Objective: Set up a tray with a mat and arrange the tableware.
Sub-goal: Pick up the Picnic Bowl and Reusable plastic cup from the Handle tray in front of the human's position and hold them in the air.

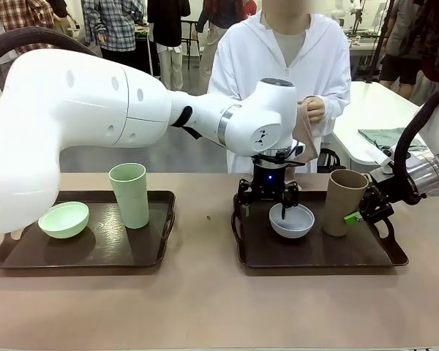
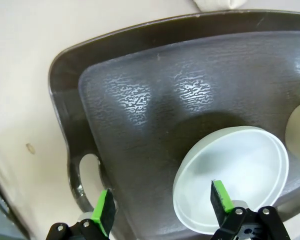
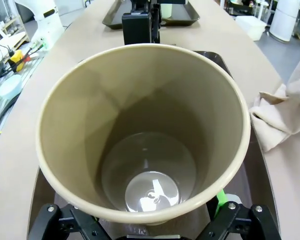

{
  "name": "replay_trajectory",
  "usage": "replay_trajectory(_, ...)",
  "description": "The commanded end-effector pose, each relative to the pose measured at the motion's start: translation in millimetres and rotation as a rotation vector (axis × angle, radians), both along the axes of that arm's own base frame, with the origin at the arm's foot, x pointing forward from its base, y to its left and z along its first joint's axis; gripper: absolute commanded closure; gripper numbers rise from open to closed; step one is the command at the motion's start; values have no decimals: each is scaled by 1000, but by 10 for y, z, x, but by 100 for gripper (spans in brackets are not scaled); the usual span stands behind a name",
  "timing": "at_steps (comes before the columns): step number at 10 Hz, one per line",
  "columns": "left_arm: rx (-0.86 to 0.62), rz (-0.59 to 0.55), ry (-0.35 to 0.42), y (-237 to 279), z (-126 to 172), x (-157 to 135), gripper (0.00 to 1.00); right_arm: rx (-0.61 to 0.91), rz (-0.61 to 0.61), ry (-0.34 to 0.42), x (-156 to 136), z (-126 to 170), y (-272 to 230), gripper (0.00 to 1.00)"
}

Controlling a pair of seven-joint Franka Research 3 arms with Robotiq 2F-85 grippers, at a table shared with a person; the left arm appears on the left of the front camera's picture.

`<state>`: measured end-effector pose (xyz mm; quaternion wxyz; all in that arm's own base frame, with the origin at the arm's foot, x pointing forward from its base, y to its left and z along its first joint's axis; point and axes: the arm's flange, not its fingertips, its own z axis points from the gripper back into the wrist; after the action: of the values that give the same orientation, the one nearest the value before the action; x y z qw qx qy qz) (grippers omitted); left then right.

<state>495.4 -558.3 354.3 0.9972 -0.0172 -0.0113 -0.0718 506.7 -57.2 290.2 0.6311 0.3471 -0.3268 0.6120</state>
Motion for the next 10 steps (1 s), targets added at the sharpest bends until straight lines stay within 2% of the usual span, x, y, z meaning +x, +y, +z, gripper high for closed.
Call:
replay_trajectory(1,-39,-23,10,-66,56,75,0,-1,-5,-18,68,-62,40,0)
replay_trajectory(2,-68,-39,-2,-56,57,82,42,-10,13,-16,72,-75,39,60)
replay_trajectory(3,-63,-39,10,-57,49,86,56,-11,20,-14,76,-83,39,60)
replay_trajectory(4,-64,-40,16,-55,46,92,97,-11,22,-16,81,-93,41,100)
replay_trajectory(5,-65,-38,21,-57,41,97,100,-10,23,-14,81,-96,35,65)
replay_trajectory(6,-66,-36,24,-51,48,103,100,-10,26,-17,85,-103,40,100)
replay_trajectory(7,-68,-33,26,-49,42,106,100,-11,29,-17,82,-108,35,100)
replay_trajectory(8,-67,-32,28,-44,43,113,90,-9,30,-17,87,-111,35,100)
replay_trajectory(9,-69,-30,29,-45,43,114,99,-10,32,-16,85,-114,34,79)
replay_trajectory(10,-67,-29,30,-38,47,122,100,-10,33,-17,88,-116,33,79)
